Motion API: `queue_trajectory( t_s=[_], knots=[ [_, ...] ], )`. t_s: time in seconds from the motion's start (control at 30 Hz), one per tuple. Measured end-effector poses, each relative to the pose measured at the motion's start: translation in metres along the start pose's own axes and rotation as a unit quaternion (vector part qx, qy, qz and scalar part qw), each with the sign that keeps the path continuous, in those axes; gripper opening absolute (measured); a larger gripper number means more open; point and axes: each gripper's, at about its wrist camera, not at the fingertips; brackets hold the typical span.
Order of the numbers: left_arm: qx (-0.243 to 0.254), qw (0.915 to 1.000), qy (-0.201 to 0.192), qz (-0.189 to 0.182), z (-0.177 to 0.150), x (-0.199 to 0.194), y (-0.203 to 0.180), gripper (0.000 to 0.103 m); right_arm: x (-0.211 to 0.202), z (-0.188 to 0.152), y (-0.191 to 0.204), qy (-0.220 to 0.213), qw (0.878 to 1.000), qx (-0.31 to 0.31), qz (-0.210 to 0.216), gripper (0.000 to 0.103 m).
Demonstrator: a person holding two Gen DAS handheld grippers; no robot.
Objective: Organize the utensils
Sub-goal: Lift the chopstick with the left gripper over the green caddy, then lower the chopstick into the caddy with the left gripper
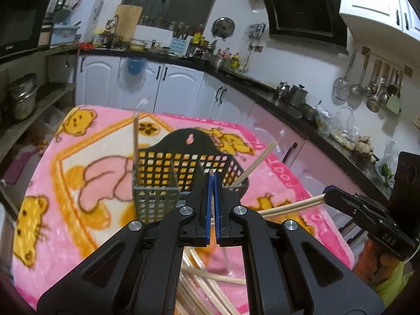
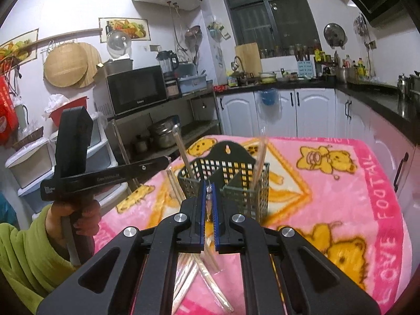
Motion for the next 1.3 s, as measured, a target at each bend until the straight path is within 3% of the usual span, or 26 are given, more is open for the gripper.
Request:
queue_trajectory(
  t_s=[0.67,1.3],
  knots=[
    [0.033,0.9977,-0.057,-0.011,0.052,-0.022,-0.020,0.000,-0.018,0.039,0.015,-0.054,0.998,-0.026,0.003,0.005],
    [0.064,0.9911,-0.117,-0.001,0.102,-0.040,-0.031,0.000,-0.037,0.080,0.017,-0.116,0.992,-0.052,-0.021,0.005]
  ],
)
Point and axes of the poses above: each gripper's, at about its wrist camera, not at the fingertips, and x roughly the way its jaws point, y to its left, z to its top, and after that the axes turned 10 degrees about x, right-handed
